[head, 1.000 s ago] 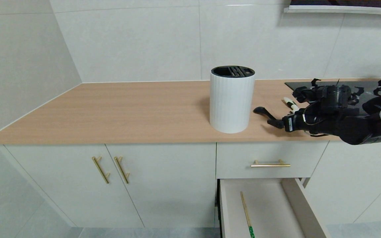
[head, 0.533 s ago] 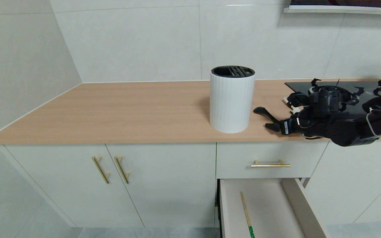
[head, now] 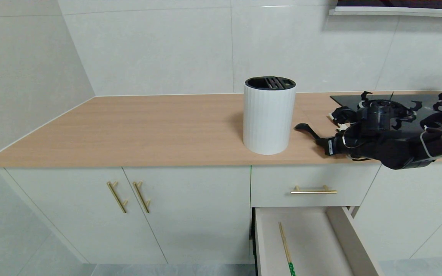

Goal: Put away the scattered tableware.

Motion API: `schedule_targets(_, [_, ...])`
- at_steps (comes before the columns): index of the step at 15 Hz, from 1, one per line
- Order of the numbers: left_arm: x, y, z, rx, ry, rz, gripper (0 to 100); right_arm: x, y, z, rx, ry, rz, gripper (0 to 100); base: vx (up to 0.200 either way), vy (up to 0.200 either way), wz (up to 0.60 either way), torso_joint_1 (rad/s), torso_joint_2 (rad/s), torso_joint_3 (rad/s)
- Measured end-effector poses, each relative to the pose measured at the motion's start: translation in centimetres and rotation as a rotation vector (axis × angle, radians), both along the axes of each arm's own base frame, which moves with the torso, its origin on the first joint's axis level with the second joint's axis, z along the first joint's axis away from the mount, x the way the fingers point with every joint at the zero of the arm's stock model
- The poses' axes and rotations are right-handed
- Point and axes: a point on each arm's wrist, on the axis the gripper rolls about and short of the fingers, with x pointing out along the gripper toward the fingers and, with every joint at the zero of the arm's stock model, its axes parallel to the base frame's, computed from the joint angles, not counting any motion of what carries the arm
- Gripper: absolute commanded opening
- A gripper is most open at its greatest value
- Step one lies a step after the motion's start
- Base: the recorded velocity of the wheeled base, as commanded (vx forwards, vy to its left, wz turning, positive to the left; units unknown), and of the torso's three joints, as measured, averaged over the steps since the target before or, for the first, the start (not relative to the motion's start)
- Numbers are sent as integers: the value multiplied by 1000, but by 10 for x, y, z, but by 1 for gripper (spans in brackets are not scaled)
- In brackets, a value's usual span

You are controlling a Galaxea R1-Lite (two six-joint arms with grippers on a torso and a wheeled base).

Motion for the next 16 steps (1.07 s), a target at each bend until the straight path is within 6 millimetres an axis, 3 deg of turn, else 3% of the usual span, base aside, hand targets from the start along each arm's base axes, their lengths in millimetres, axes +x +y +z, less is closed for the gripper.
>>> schedule_targets(6, [0, 0, 0, 0, 0, 0, 100, -4, 5, 1, 5, 21, 4, 0, 0, 0, 0, 0, 0, 0])
schedule_targets(9, [0, 0, 0, 0, 0, -1, 100, -18, 12, 11, 40, 120, -24, 0, 0, 0, 0, 0, 0, 0])
schedule_targets(12, [0, 0, 0, 0, 0, 0, 100, -57, 23, 47, 96, 269, -50, 0, 0, 0, 0, 0, 0, 0])
schedule_targets(14, [0, 0, 0, 0, 0, 0, 100, -96, 31, 78, 160, 357, -106, 0, 0, 0, 0, 0, 0, 0])
schedule_targets(16, [0, 0, 0, -1, 0, -1, 100, -131, 33, 92, 189, 405, -168, 0, 0, 0, 0, 0, 0, 0])
